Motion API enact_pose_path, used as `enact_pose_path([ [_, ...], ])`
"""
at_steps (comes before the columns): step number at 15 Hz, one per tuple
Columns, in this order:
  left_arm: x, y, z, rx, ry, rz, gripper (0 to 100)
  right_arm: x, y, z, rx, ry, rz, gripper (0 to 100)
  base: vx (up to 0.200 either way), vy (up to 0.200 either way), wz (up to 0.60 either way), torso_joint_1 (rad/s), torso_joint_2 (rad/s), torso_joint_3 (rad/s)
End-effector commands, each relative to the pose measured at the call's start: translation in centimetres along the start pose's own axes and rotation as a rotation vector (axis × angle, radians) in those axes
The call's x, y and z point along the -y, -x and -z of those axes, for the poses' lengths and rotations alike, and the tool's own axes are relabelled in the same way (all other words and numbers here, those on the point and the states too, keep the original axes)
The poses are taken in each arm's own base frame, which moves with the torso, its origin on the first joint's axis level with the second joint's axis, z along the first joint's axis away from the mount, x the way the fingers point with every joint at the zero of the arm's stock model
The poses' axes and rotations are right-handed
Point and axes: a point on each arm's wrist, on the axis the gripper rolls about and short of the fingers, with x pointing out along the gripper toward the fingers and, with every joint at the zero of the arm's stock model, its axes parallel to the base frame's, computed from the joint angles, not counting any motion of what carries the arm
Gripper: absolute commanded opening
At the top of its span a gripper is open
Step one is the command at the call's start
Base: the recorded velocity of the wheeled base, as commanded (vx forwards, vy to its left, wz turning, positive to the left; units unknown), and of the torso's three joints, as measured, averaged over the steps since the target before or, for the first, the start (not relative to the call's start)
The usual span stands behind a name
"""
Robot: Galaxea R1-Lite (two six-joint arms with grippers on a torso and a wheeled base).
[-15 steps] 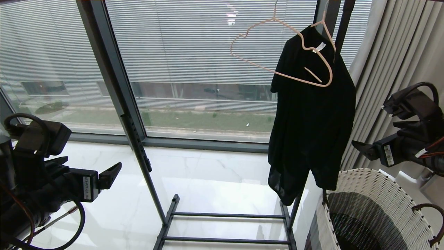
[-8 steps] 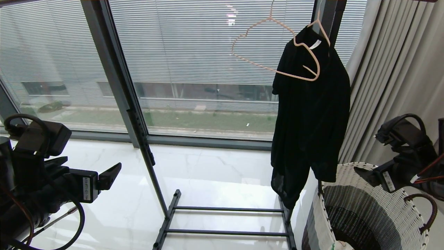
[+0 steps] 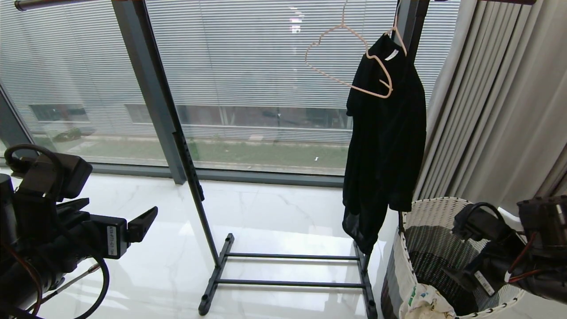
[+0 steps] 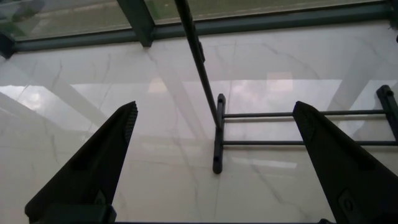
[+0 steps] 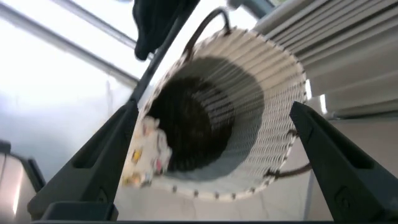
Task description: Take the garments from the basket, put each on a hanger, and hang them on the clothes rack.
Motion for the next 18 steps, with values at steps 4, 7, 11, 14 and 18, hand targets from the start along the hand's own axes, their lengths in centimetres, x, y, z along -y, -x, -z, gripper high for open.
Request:
enact_pose_path([
  [4,0.6,1.7,0.1,0.050,-0.010,0.064,100,-3.2,-3.6,2.6,-0.149,0.097,-0.117,100,0.000,0.000,0.00,0.000,0.00,0.000],
  [7,0.6,1.7,0.3,0.048,-0.011,0.064,100,-3.9,-4.6,2.9,-0.181,0.114,-0.136,100,0.000,0.000,0.00,0.000,0.00,0.000],
  [11,0.7,1.8,0.9,0.032,-0.017,0.067,100,-4.4,-6.7,3.4,-0.209,0.108,-0.137,100,0.000,0.000,0.00,0.000,0.00,0.000],
  [14,0.7,1.8,1.0,0.028,-0.019,0.067,100,-4.5,-7.4,3.7,-0.237,0.117,-0.099,100,0.000,0.000,0.00,0.000,0.00,0.000],
  [18,0.7,1.8,1.1,0.025,-0.020,0.069,100,-4.9,-8.3,4.2,-0.240,0.113,-0.092,100,0.000,0.000,0.00,0.000,0.00,0.000],
])
